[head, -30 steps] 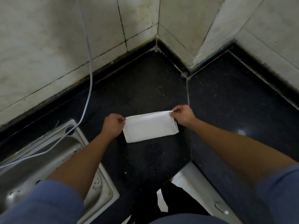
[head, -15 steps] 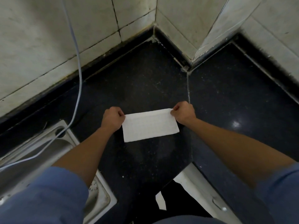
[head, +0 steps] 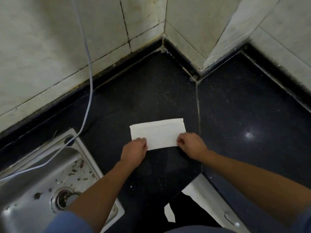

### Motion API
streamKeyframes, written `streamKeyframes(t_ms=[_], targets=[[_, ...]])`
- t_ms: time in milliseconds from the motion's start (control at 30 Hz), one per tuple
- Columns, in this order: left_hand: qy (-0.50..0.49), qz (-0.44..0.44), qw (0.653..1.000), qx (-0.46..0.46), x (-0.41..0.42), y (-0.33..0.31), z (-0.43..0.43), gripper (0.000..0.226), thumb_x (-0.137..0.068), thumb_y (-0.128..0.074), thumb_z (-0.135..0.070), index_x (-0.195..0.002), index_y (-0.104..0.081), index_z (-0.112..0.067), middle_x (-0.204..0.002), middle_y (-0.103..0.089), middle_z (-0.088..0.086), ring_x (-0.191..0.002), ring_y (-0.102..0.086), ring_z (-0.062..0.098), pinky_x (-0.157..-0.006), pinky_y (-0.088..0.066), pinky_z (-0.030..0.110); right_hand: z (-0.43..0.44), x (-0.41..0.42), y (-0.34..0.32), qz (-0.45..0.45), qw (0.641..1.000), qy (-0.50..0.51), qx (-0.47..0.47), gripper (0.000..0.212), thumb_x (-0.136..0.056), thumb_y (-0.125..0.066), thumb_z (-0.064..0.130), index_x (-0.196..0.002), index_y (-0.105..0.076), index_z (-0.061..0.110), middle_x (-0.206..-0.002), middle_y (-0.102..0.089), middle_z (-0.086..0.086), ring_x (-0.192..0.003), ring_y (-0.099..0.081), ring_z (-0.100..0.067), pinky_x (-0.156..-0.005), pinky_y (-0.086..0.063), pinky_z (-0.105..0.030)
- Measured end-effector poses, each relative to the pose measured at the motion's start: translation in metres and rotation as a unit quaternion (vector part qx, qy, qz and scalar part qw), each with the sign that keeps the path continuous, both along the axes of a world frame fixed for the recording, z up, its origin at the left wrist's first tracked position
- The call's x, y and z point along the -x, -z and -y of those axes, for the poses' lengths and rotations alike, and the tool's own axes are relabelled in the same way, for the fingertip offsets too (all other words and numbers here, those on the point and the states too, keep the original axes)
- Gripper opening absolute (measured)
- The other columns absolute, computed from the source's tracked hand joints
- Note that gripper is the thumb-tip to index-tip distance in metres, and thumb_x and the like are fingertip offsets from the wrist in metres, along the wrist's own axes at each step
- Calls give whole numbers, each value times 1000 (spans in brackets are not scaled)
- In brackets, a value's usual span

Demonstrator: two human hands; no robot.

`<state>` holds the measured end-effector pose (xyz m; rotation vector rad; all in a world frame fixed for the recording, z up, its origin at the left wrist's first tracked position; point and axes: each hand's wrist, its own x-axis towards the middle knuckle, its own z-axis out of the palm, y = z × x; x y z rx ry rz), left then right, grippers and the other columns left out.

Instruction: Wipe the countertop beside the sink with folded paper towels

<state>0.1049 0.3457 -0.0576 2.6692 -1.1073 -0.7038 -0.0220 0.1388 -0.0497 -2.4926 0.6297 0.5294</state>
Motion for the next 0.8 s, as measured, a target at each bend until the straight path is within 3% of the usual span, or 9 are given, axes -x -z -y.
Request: streamKeyframes(t_ms=[133,267,333,400,500,567,700,800], targets=[[11,63,998,28,-5,12,-35,16,-90,-61,-25,-83,-56,-12,-84,-57,5,-75,-58,25,-54,-40,30,25,22,-2,-33,997,73,-6,8,-88,-62,20,-88,-70,19,-92,-72,-2,-83,-66,-20,-78,-54,-34],[37,118,991,43,-9,10,-42,17,-75,-77,-21,-78,-62,-11,-83,-57,5,-77,-58,26,-48,-46,31,33,18,-12,-24,996,81,35,14,-88,-57,17,-92,-71,18,-93,-72,-5,-83,-66,-24,-76,-54,-36],[69,137,987,53,-13,5,-36,19,-73,-79,-20,-86,-68,-12,-93,-62,7,-84,-60,28,-60,-51,33,32,3,-18,23,991,123,39,12,-87,-59,20,-92,-68,17,-91,-71,-5,-83,-65,-26,-72,-53,-34],[98,127,987,31,-16,2,-29,30,-77,-76,-22,-104,-69,-12,-118,-62,11,-106,-59,32,-81,-51,39,27,-17,-22,34,987,154,37,18,-87,-62,28,-98,-64,14,-96,-68,-6,-88,-64,-28,-70,-49,-31],[108,75,990,-49,-21,3,-23,51,-91,-58,-34,-138,-47,-18,-154,-29,8,-142,-27,26,-109,-30,41,14,-37,-20,-45,982,175,54,37,-87,-65,35,-113,-56,11,-108,-64,-10,-98,-63,-31,-71,-45,-32],[102,60,990,-77,-24,4,-24,56,-94,-51,-38,-145,-36,-22,-159,-15,4,-146,-14,21,-114,-22,38,11,-44,-18,-78,972,218,37,35,-85,-68,29,-113,-59,9,-111,-64,-12,-99,-63,-31,-71,-45,-32],[103,43,991,-76,-21,-1,-22,56,-95,-50,-37,-146,-33,-21,-159,-13,5,-146,-11,22,-115,-19,39,22,-50,-17,-85,942,315,-74,34,-78,-70,20,-106,-61,2,-102,-64,-11,-95,-64,-30,-69,-48,-30],[114,41,990,-77,-15,-3,-15,56,-95,-50,-39,-145,-34,-21,-159,-13,8,-146,-11,24,-116,-19,40,35,-43,-21,-76,890,398,-206,39,-74,-71,16,-107,-59,0,-101,-65,-12,-93,-64,-29,-77,-56,-39]])
